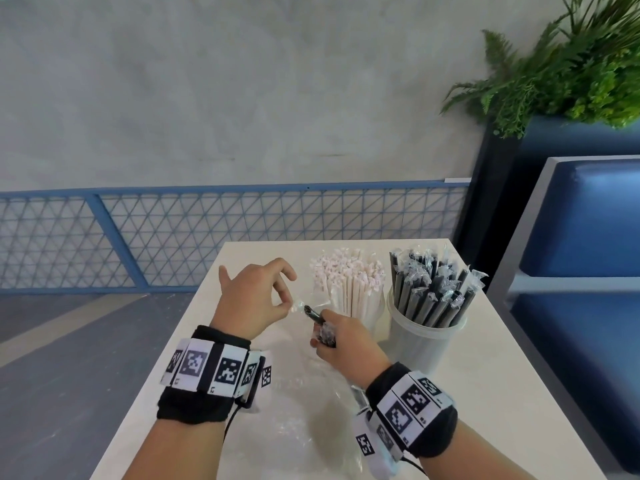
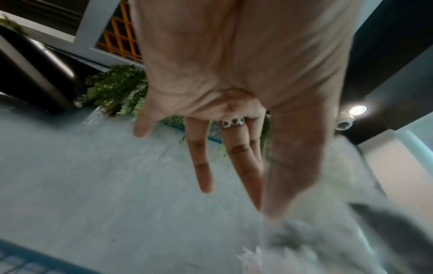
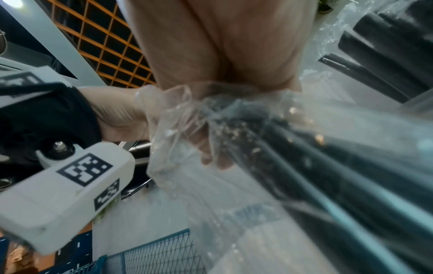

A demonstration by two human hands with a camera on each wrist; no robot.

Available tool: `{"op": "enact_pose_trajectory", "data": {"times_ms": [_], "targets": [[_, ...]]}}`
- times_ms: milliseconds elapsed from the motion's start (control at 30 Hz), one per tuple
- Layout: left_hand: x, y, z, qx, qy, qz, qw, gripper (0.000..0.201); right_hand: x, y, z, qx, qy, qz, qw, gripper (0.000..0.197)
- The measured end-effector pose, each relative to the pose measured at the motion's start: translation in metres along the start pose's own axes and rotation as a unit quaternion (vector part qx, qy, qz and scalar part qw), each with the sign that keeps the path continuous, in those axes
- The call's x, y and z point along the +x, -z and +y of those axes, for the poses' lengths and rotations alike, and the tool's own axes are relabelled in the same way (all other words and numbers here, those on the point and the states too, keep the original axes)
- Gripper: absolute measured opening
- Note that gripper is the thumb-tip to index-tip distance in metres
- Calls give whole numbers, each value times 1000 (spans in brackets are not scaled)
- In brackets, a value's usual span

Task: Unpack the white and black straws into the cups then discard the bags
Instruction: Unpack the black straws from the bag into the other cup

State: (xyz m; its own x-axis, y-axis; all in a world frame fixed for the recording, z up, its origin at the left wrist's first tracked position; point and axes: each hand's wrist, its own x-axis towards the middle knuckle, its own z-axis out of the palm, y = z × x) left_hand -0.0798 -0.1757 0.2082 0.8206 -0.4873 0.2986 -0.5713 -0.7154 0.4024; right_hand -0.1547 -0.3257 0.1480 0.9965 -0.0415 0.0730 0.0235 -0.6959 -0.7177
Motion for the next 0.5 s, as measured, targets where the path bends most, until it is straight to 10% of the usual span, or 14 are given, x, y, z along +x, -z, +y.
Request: {"op": "enact_pose_trajectory", "data": {"times_ms": [233,500], "targets": [[2,-6,-22,-200,109,46,973,31,-1,7,4,59,60,4,996,13],[7,3,-26,-596,235,-106,760,66,-2,6,2,77,82,13,994,15]]}}
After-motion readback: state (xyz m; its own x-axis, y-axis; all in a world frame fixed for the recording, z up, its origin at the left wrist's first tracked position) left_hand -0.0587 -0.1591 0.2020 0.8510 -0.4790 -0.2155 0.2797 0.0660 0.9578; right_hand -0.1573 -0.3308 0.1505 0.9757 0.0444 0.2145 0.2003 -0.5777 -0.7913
